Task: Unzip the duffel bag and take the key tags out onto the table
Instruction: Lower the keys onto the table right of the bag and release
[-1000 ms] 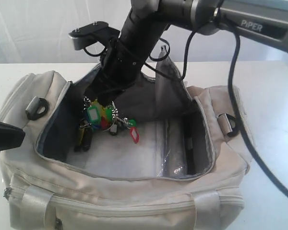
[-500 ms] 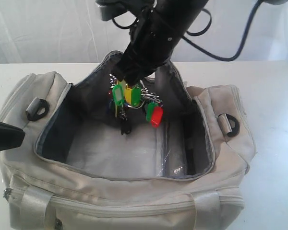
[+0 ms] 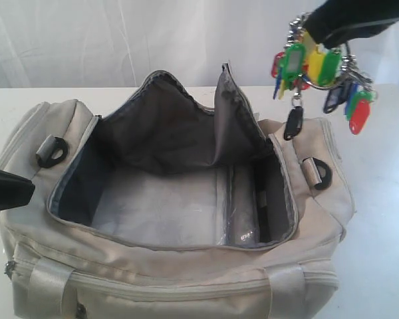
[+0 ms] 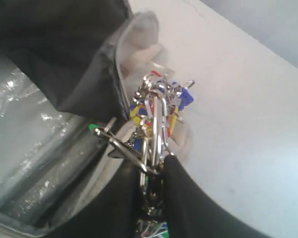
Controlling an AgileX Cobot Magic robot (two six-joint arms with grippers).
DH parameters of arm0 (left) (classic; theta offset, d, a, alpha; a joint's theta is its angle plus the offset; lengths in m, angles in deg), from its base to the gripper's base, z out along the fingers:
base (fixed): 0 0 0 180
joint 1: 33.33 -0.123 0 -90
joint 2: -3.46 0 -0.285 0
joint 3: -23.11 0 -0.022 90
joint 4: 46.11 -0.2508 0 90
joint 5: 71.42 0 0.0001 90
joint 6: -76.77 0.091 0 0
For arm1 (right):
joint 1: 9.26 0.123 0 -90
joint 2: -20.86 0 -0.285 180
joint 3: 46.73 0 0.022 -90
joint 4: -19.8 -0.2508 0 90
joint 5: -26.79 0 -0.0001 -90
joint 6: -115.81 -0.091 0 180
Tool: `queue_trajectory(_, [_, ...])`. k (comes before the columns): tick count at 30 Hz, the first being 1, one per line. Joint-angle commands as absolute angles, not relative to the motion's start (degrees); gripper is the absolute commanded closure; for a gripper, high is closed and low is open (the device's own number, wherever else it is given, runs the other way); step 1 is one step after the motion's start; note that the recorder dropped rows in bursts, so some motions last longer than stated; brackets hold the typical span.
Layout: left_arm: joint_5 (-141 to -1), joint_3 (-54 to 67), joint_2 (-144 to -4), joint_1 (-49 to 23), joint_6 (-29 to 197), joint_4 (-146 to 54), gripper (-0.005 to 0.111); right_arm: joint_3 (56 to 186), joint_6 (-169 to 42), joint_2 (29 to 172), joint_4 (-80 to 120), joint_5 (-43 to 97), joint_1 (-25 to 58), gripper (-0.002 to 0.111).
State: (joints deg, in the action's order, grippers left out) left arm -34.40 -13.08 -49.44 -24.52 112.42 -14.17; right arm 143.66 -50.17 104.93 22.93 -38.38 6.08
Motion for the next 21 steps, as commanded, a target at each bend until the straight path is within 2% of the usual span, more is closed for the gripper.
queue_trajectory(1, [-33.66,-13.48,-49.02,-24.57,112.81,-13.24,0.107,139.39,-52.78,100.92,26.48,-39.31,3.15,0.108])
queue_trajectory(9, [-33.66,-13.48,-49.02,-24.57,112.81,-13.24,0.107,128.60,-60.58,97.46,37.62,-38.01,-0.34,0.108])
queue_trajectory(14, [-33.66,-13.48,-49.02,-24.57,112.81,-13.24,0.107,119.01,-63.05,97.92,38.01,-30.52,-3.05,0.108])
queue_trajectory(21, [-33.66,-13.48,-49.02,-24.57,112.81,-13.24,0.107,112.16,-66.06,101.21,38.28,-23.76,-4.23,0.108])
